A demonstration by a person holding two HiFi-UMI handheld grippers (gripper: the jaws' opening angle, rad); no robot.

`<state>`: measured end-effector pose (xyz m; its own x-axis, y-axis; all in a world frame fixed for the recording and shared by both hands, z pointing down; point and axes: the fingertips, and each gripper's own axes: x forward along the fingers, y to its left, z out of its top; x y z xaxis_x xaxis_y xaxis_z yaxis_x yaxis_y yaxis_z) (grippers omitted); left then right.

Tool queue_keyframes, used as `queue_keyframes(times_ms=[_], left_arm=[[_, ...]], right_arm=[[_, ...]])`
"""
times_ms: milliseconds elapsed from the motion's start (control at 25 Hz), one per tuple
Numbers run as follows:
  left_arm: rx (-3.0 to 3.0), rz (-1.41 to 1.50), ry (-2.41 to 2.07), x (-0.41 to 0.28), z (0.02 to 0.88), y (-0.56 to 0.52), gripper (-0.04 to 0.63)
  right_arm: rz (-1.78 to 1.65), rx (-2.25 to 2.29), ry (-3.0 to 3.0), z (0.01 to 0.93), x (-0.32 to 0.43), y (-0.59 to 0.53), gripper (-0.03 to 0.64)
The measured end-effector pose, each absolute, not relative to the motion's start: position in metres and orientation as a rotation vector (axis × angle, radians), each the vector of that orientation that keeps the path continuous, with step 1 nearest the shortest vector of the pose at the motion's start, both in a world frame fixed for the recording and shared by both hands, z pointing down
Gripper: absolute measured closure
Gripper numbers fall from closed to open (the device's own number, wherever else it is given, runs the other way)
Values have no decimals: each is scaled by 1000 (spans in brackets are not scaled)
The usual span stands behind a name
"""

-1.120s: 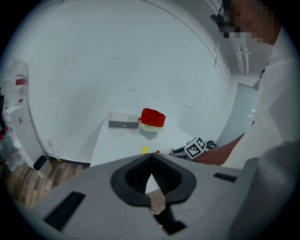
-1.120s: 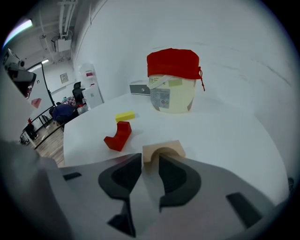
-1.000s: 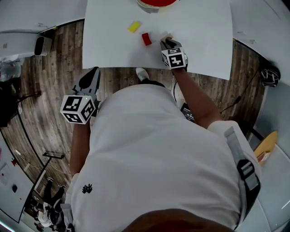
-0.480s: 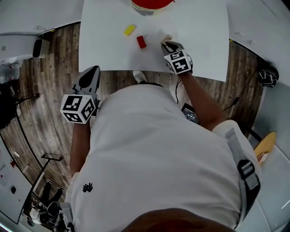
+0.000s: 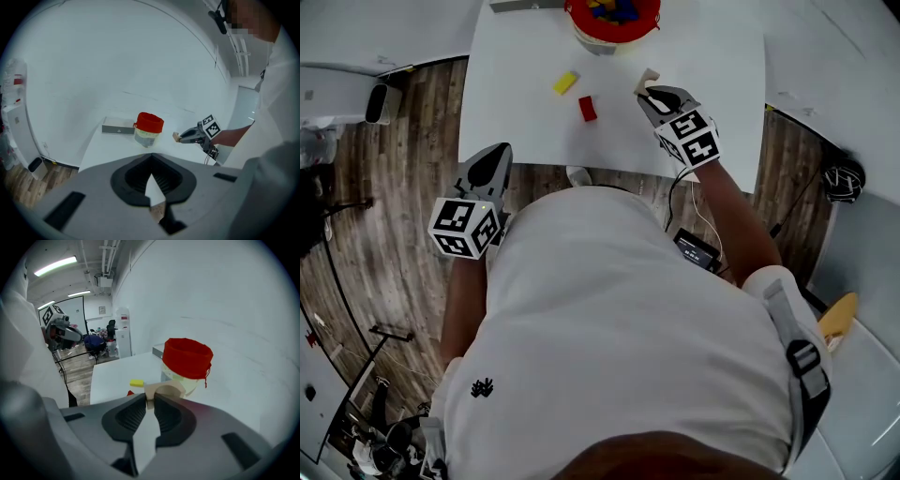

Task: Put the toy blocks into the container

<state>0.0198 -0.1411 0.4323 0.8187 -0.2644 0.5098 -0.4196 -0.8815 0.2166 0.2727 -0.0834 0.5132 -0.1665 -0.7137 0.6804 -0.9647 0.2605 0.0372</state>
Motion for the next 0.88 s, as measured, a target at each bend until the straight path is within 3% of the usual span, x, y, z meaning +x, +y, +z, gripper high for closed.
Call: queue_keyframes(times_ms=[480,880], left_arm=[[2633,635,-637,10,436,-151,589],[2559,628,-789,-22,447,-156,589]], right_arm=[[322,1352,-2026,432,313,-187,558],[251,1115,-1918,466,338,-264,557]])
